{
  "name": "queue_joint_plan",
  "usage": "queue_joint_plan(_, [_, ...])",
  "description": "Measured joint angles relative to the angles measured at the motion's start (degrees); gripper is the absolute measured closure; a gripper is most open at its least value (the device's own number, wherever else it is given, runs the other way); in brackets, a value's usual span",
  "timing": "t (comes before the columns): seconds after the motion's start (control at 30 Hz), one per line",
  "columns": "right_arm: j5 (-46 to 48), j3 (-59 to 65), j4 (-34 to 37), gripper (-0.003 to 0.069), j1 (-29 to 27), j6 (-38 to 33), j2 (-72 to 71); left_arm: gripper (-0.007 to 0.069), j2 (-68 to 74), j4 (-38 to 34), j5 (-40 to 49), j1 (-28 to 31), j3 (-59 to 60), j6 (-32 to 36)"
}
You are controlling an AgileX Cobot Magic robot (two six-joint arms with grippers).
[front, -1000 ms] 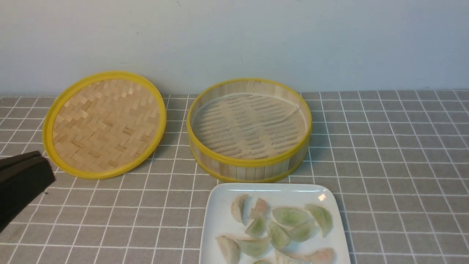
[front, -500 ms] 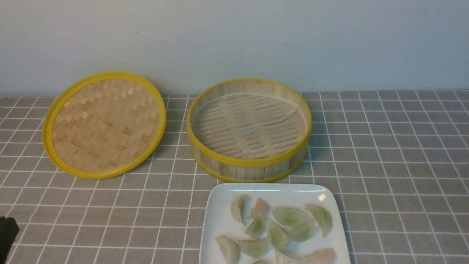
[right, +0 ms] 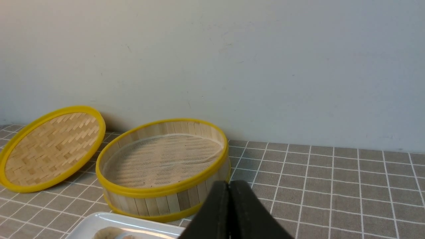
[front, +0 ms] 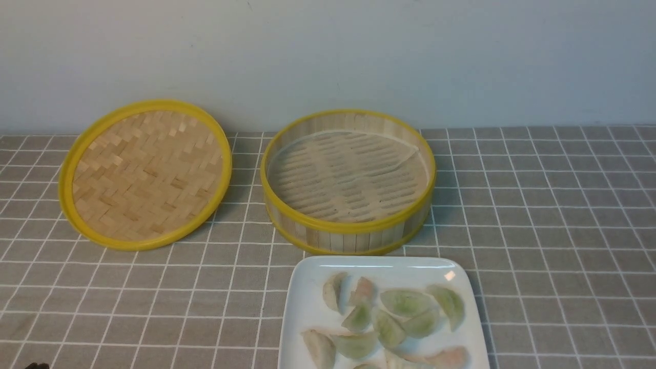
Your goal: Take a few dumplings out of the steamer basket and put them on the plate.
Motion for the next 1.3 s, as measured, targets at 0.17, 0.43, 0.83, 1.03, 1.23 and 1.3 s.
queue_joint_plan(0.17, [0.0,0.0,0.0,0.0669,0.0,0.0,0.0,0.0629,0.0,-0.1,0.0,0.0,0.0,0.0])
queue_joint_plan(0.43, [0.0,0.0,0.0,0.0669,0.0,0.0,0.0,0.0629,0.0,-0.1,0.0,0.0,0.0,0.0])
queue_joint_plan(0.83, [0.0,0.0,0.0,0.0669,0.0,0.0,0.0,0.0629,0.0,-0.1,0.0,0.0,0.0,0.0])
queue_joint_plan(1.03, [0.0,0.0,0.0,0.0669,0.0,0.0,0.0,0.0629,0.0,-0.1,0.0,0.0,0.0,0.0])
queue_joint_plan(1.23, [-2.9,0.0,2.7,0.0669,0.0,-1.1,0.0,0.0629,0.0,-0.1,0.0,0.0,0.0,0.0])
queue_joint_plan(1.3, [-6.9,0.0,7.2,0.0669,0.0,-4.6,0.0,0.0629,0.0,-0.1,0.0,0.0,0.0,0.0])
